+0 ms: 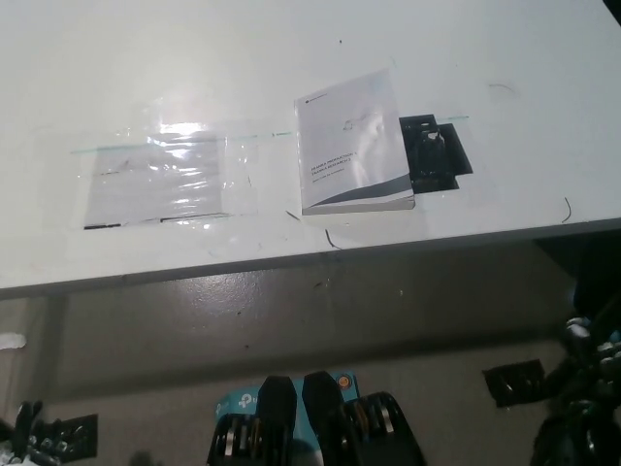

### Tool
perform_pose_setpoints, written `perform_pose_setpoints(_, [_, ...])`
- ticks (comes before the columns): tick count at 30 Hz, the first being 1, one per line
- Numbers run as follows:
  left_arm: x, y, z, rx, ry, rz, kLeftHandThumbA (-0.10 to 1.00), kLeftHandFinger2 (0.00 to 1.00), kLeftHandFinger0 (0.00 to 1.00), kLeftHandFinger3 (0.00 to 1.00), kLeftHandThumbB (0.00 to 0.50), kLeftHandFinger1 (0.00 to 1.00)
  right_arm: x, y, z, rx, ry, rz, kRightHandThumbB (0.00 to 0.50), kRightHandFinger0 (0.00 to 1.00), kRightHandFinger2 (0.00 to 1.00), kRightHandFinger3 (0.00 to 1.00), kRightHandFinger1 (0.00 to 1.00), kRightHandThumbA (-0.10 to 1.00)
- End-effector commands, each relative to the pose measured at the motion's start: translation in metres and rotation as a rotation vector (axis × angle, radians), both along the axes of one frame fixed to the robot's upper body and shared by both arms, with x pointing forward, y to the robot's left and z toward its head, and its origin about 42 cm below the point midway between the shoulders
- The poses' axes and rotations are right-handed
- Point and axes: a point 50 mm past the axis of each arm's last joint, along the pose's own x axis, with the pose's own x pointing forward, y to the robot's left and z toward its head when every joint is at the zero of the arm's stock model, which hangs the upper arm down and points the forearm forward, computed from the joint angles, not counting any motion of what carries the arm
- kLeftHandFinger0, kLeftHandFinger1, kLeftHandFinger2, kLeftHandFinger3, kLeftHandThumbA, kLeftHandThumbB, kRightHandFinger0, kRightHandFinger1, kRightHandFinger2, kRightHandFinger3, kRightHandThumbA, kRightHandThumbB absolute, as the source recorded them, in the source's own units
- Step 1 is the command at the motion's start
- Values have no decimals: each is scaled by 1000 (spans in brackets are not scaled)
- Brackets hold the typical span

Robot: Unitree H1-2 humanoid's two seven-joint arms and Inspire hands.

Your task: The robot uses its right hand to slide under the cover of the book kept in the middle of the desk and open it

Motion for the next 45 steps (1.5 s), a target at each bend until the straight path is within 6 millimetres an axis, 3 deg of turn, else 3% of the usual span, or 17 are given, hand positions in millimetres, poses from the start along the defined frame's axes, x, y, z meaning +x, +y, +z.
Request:
perform_pose_setpoints(1, [8,6,11,-11,-30,28,500,960,835,945,0,858,16,-29,44,-24,-119,-193,38,595,770,922,680,724])
perform_pose_setpoints(4, [6,8,11,-14,-32,34,524,965,841,956,0,862,21,-42,66,-28,-187,-225,6,598,819,973,706,718])
perform_pose_setpoints(5, [6,8,11,-21,-30,43,475,947,847,940,0,850,24,-51,83,-35,-215,-258,0,515,794,971,666,708])
perform_pose_setpoints(6, [6,8,11,-22,-30,44,467,946,847,939,0,850,24,-51,84,-35,-217,-262,0,508,792,970,664,705])
perform_pose_setpoints(8, [3,9,9,-20,-23,46,437,920,847,923,0,832,29,-60,112,-52,-291,-277,0,479,812,977,677,734])
perform_pose_setpoints(11, [1,9,8,-26,-31,47,463,939,877,964,0,854,32,-63,132,-74,-322,-273,0,495,834,1000,692,819])
perform_pose_setpoints(14, [-2,9,6,-15,-21,36,473,948,853,958,0,851,37,-69,162,-125,-384,-278,30,531,829,999,705,820])
perform_pose_setpoints(15, [-2,9,6,-15,-21,36,475,951,853,959,0,853,37,-69,162,-125,-384,-278,31,531,828,995,704,818])
perform_pose_setpoints(16, [-3,11,6,-12,-24,34,505,955,868,975,0,866,44,-74,188,-160,-431,-260,87,500,782,954,679,804])
perform_pose_setpoints(18, [-4,12,6,-15,-23,45,498,949,871,964,0,857,45,-75,207,-197,-469,-242,124,413,721,900,620,807])
perform_pose_setpoints(19, [-5,13,6,-20,-30,49,488,940,869,969,0,845,48,-76,228,-244,-496,-208,138,449,740,922,641,818])
perform_pose_setpoints(22, [-6,12,6,-26,-30,53,497,970,858,1000,0,863,49,-72,247,-322,-518,-145,128,451,749,906,652,847])
perform_pose_setpoints(31, [-8,13,9,-28,-30,57,448,947,837,983,0,845,76,-35,264,-283,-544,150,107,581,827,964,731,789])
perform_pose_setpoints(36, [-7,17,10,-8,-30,34,448,999,835,1000,1,873,87,-7,258,-278,-508,282,113,588,860,1000,783,804])
perform_pose_setpoints(40, [-9,14,7,-25,-9,51,445,931,786,1000,18,815,92,24,246,-182,-483,364,119,615,861,1000,785,788])
perform_pose_setpoints(43, [-10,14,5,-28,-12,55,436,927,826,1000,13,836,97,41,235,-134,-476,414,106,719,950,1000,892,819])
perform_pose_setpoints(45, [-10,14,6,-29,-7,57,449,922,823,990,1,833,100,53,228,-109,-460,449,139,760,1000,1000,965,894])
